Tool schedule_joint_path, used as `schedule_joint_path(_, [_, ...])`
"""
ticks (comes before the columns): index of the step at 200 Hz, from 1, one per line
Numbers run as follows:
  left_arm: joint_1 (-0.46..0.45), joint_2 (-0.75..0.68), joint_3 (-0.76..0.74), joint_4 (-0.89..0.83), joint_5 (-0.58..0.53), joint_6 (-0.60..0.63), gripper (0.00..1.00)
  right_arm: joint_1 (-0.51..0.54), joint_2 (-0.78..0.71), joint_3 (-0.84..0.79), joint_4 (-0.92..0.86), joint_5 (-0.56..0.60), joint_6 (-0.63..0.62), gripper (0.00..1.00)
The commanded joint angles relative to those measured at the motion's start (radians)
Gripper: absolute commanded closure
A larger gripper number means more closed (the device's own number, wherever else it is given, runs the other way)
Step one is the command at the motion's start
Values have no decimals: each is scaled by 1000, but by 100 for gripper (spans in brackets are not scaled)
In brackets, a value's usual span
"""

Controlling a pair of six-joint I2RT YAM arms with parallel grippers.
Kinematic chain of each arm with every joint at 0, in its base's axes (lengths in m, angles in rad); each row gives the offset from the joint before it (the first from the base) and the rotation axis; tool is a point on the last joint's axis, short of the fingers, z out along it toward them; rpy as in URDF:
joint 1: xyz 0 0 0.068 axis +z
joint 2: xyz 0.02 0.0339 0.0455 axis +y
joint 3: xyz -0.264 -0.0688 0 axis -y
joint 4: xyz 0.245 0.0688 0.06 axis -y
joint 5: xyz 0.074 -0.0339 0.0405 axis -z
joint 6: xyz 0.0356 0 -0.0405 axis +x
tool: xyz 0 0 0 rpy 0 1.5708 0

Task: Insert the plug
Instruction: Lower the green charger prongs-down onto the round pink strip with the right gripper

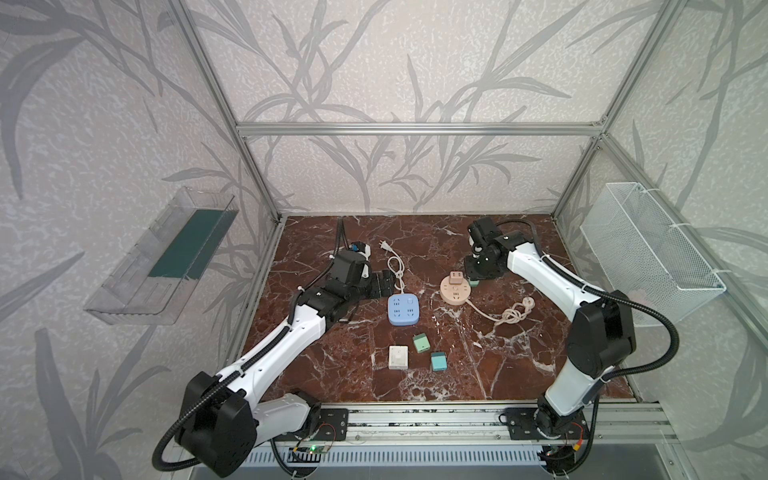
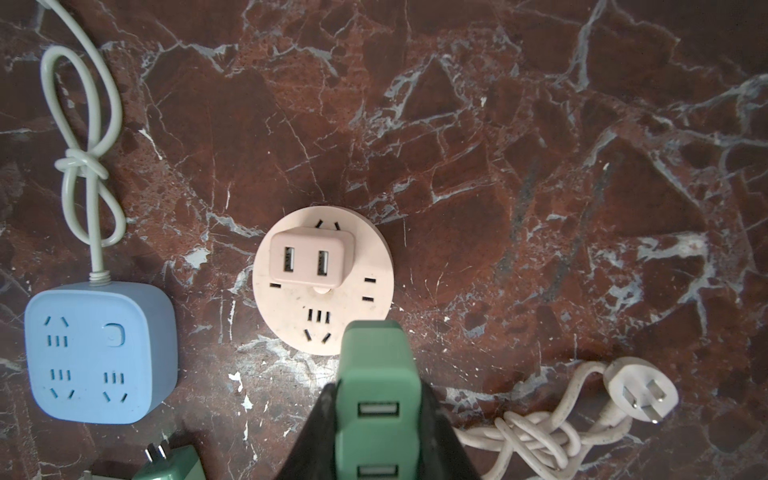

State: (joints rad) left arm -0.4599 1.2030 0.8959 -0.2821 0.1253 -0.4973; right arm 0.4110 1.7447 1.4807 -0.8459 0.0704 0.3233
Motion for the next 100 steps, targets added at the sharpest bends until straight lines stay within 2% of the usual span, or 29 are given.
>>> schedule_joint_path(1, [0,-9,-6,17,5,14,2,-5,30,26,23,-28,-25,100])
schedule_joint_path(100, [1,-7,-22,39,15,6,2,-10,59,-20,82,-21,-1,100])
